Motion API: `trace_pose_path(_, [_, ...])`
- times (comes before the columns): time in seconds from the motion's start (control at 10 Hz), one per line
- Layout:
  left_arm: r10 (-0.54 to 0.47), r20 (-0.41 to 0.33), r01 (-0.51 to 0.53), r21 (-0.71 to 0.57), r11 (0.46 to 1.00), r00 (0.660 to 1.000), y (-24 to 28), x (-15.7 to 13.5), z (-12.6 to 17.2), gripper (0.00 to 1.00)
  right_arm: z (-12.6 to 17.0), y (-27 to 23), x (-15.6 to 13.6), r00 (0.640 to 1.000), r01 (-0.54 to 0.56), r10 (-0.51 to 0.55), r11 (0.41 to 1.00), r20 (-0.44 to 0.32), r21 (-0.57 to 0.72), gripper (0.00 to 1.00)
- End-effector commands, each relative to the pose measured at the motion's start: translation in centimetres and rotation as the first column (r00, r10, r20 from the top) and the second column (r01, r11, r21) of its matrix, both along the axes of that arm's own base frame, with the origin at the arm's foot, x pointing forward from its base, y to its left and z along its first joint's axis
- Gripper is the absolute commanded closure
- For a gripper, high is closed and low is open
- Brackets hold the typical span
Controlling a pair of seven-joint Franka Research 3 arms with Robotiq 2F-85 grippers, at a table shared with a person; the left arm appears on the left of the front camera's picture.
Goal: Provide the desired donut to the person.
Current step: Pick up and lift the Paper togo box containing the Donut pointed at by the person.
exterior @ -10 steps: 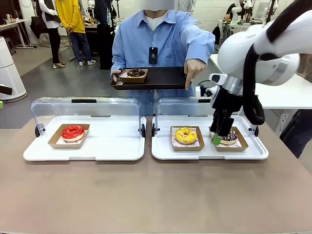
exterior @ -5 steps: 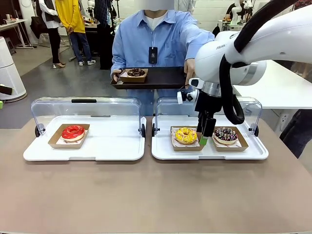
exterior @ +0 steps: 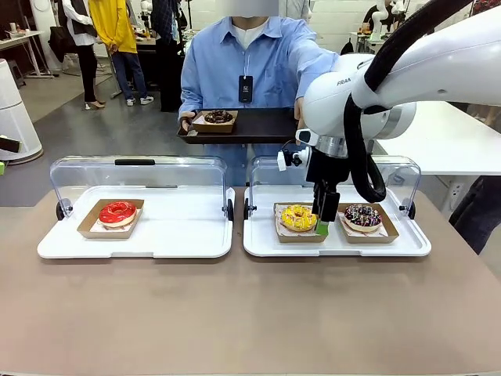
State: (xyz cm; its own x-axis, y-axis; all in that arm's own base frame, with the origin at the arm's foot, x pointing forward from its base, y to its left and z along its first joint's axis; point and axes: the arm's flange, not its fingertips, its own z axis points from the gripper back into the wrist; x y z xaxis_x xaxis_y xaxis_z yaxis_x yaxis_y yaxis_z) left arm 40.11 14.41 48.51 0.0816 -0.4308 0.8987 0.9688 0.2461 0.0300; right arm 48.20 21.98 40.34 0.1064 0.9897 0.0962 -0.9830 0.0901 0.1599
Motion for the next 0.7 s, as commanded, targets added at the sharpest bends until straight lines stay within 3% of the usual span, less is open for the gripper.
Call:
trace_pose_path(0.0, [0.014,-0.004,-0.014,-0.013,1.000,1.000,-0.01,-0.10,0.14,0.00,-0.09,-0.19,0.01,1.000,-0.008,0.008,1.000,-0.001,0.004,0.00])
trace_pose_path(0.3, [0.014,-0.004,-0.014,-0.013,1.000,1.000,-0.01,-0.10,0.14,0.00,0.00,0.00,0.00,1.000,-0.001,0.001,1.000,0.000,0.000,0.00])
trace_pose_path(0.6, [0.014,-0.004,-0.014,-0.013,1.000,1.000,-0.01,-0.10,0.14,0.00,-1.00,0.68,-0.27,0.994,-0.061,0.062,0.998,0.086,-0.016,0.00])
